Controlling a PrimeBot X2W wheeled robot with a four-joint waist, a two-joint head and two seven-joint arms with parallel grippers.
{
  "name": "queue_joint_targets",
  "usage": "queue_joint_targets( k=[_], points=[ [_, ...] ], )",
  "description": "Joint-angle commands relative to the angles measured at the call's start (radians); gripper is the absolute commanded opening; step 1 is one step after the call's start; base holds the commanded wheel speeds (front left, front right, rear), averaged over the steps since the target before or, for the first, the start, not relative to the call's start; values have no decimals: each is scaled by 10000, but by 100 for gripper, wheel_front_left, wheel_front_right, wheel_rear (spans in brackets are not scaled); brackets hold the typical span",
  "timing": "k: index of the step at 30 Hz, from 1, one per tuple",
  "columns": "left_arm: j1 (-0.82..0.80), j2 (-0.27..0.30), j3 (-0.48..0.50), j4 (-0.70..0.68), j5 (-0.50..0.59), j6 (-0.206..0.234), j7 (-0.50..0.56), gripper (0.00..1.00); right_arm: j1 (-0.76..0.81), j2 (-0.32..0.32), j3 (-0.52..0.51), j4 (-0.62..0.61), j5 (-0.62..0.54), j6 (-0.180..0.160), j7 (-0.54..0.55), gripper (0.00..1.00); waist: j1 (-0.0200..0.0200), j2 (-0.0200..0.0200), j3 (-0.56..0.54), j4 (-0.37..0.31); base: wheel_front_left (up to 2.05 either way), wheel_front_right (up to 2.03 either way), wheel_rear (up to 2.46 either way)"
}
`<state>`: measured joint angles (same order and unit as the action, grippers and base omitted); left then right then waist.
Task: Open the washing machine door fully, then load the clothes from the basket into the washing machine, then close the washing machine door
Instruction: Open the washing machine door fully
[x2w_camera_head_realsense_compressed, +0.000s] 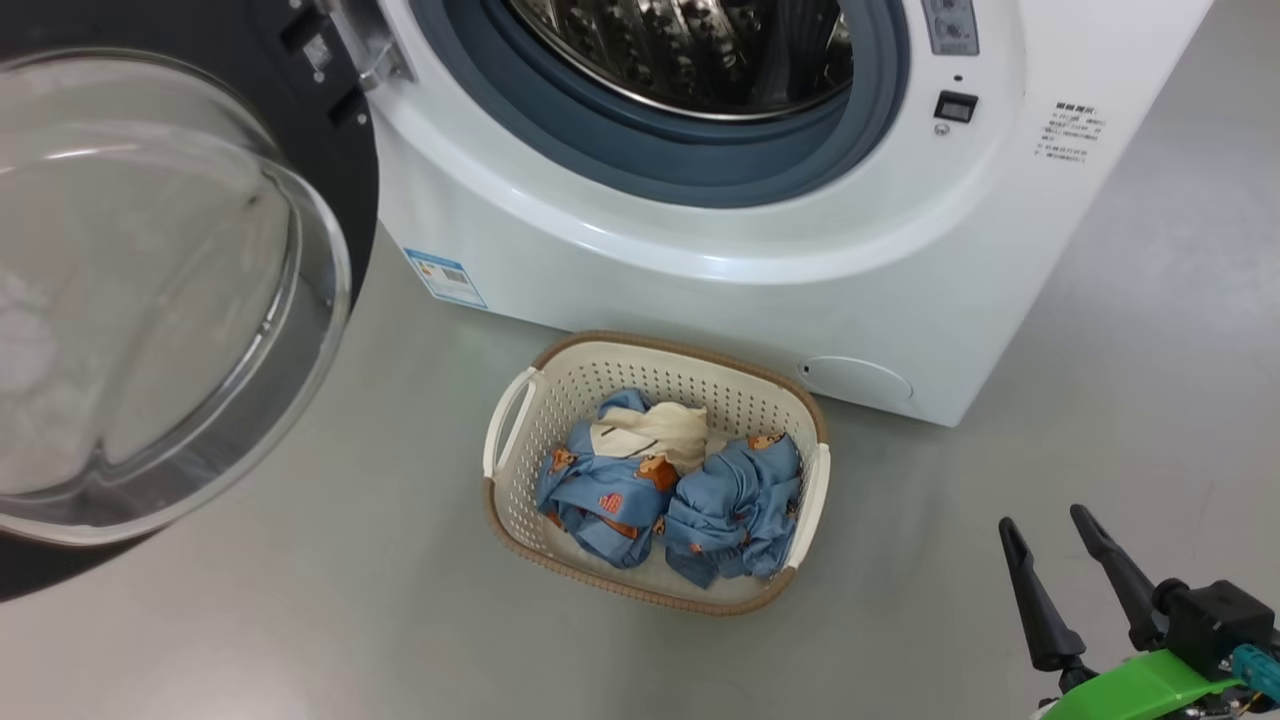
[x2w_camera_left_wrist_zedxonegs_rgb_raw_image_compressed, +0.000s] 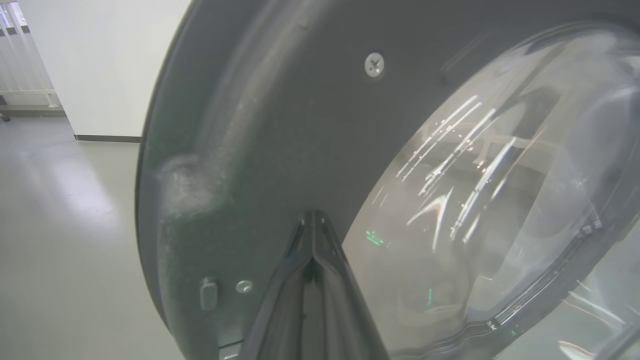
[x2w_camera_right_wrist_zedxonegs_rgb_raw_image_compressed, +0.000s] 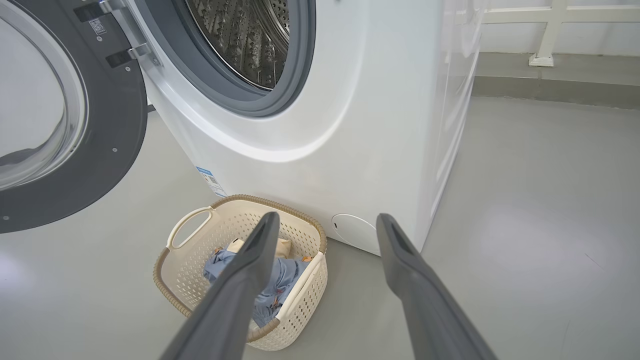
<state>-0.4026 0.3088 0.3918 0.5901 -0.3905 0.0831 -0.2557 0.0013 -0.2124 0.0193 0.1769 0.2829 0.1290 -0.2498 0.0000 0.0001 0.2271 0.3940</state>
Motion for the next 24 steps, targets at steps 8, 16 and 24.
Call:
queue_joint_targets(
  k=[8,16,24],
  points=[
    [-1355,1286,890,1150,558,-402,-60,0,-440,-195,299,-262,-163,17,-120,100,0,-1,532,-193,0,0,0],
    [-2081,1796,1337,2217,894,-661,-60,0,-650,-264,288,-309,-203,17,-120,100,0,-1,930,-318,0,0,0],
    [-2666,2072,1631,2939,1263,-797,-61,0,-838,-355,214,-376,-259,17,-120,100,0,-1,1320,-380,0,0,0]
  ],
)
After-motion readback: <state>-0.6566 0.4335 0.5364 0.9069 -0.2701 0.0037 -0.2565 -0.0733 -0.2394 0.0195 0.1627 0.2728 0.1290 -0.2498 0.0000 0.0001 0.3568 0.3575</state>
